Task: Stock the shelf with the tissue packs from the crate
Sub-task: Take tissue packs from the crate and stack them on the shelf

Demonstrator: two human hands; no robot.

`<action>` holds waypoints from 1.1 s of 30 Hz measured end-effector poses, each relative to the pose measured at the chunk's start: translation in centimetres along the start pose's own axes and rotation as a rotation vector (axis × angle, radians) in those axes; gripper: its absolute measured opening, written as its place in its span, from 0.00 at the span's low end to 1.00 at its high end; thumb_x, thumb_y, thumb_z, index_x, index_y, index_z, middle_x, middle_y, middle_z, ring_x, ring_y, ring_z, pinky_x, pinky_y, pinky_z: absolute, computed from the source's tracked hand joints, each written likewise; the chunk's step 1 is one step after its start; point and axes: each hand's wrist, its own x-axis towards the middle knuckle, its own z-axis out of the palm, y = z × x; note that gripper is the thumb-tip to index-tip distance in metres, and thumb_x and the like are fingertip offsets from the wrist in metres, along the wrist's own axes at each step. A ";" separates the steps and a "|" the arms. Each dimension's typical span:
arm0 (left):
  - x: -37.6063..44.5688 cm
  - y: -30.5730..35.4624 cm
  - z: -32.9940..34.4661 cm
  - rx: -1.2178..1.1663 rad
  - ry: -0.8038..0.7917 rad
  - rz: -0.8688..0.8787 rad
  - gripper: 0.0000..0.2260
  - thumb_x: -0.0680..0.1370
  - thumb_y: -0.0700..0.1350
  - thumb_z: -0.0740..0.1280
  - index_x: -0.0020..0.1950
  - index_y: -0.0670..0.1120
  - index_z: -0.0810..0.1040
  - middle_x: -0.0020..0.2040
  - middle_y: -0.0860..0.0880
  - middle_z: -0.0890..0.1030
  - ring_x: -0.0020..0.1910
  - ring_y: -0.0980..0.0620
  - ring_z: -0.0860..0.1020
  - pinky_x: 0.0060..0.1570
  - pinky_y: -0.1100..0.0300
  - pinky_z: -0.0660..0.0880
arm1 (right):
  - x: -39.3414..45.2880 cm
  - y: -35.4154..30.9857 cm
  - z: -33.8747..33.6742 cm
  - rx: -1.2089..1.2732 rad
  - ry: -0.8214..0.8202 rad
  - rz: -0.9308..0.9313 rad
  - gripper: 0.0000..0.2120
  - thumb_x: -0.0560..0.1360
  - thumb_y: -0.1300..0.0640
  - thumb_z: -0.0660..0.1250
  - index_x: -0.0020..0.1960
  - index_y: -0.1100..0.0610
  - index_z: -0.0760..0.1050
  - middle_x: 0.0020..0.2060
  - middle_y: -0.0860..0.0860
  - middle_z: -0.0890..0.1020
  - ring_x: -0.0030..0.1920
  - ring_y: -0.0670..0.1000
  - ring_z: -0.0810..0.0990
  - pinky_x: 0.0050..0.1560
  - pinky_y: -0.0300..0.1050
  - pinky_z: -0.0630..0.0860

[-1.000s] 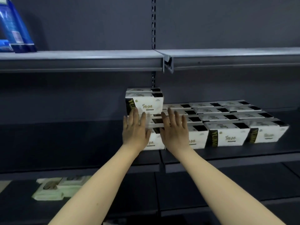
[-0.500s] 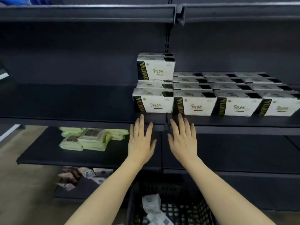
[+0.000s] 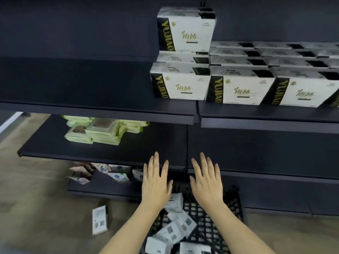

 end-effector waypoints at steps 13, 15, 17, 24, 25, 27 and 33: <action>-5.5 -1.8 13.7 -0.021 -0.224 -0.027 0.33 0.62 0.49 0.79 0.64 0.40 0.75 0.70 0.34 0.66 0.69 0.38 0.63 0.65 0.44 0.57 | -5.2 1.3 14.7 0.049 -0.157 -0.027 0.25 0.73 0.50 0.50 0.68 0.58 0.63 0.69 0.61 0.66 0.65 0.60 0.65 0.65 0.59 0.58; -6.6 -2.0 16.2 -0.036 -0.262 -0.033 0.35 0.61 0.49 0.79 0.65 0.41 0.73 0.70 0.33 0.67 0.68 0.38 0.63 0.65 0.44 0.57 | -6.4 1.7 17.4 0.048 -0.186 -0.034 0.26 0.72 0.50 0.50 0.68 0.57 0.62 0.69 0.60 0.64 0.66 0.60 0.65 0.64 0.59 0.58; -7.8 -2.3 18.5 -0.049 -0.297 -0.037 0.37 0.61 0.48 0.80 0.66 0.42 0.69 0.70 0.34 0.66 0.68 0.38 0.63 0.65 0.44 0.58 | -7.6 2.0 19.8 0.046 -0.215 -0.031 0.26 0.72 0.50 0.49 0.68 0.57 0.62 0.69 0.59 0.63 0.65 0.60 0.65 0.64 0.59 0.58; -11.6 -2.8 25.7 -0.033 -0.477 -0.040 0.35 0.57 0.47 0.81 0.62 0.40 0.76 0.67 0.33 0.70 0.66 0.39 0.64 0.65 0.45 0.57 | -11.5 3.4 26.4 0.004 -0.288 -0.046 0.27 0.71 0.51 0.65 0.67 0.58 0.63 0.68 0.61 0.66 0.64 0.61 0.68 0.63 0.62 0.67; -12.2 -2.8 26.7 -0.033 -0.516 -0.041 0.35 0.57 0.47 0.81 0.62 0.40 0.76 0.67 0.33 0.71 0.66 0.39 0.64 0.65 0.45 0.58 | -12.0 3.5 27.0 0.005 -0.309 -0.045 0.31 0.68 0.52 0.71 0.67 0.58 0.63 0.68 0.62 0.69 0.64 0.61 0.69 0.62 0.62 0.69; -13.1 -2.5 28.0 -0.045 -0.593 -0.060 0.36 0.59 0.49 0.80 0.64 0.40 0.74 0.68 0.33 0.69 0.67 0.38 0.64 0.66 0.45 0.57 | -12.9 3.7 28.2 -0.001 -0.352 -0.040 0.39 0.62 0.52 0.77 0.67 0.58 0.63 0.66 0.62 0.71 0.63 0.61 0.70 0.61 0.62 0.70; -14.9 -0.9 28.7 0.108 -0.982 -0.159 0.38 0.78 0.63 0.54 0.77 0.46 0.39 0.76 0.37 0.36 0.75 0.38 0.42 0.73 0.45 0.41 | -15.8 3.4 30.7 -0.016 -0.407 -0.050 0.39 0.61 0.53 0.77 0.67 0.58 0.64 0.67 0.61 0.71 0.64 0.60 0.68 0.61 0.62 0.70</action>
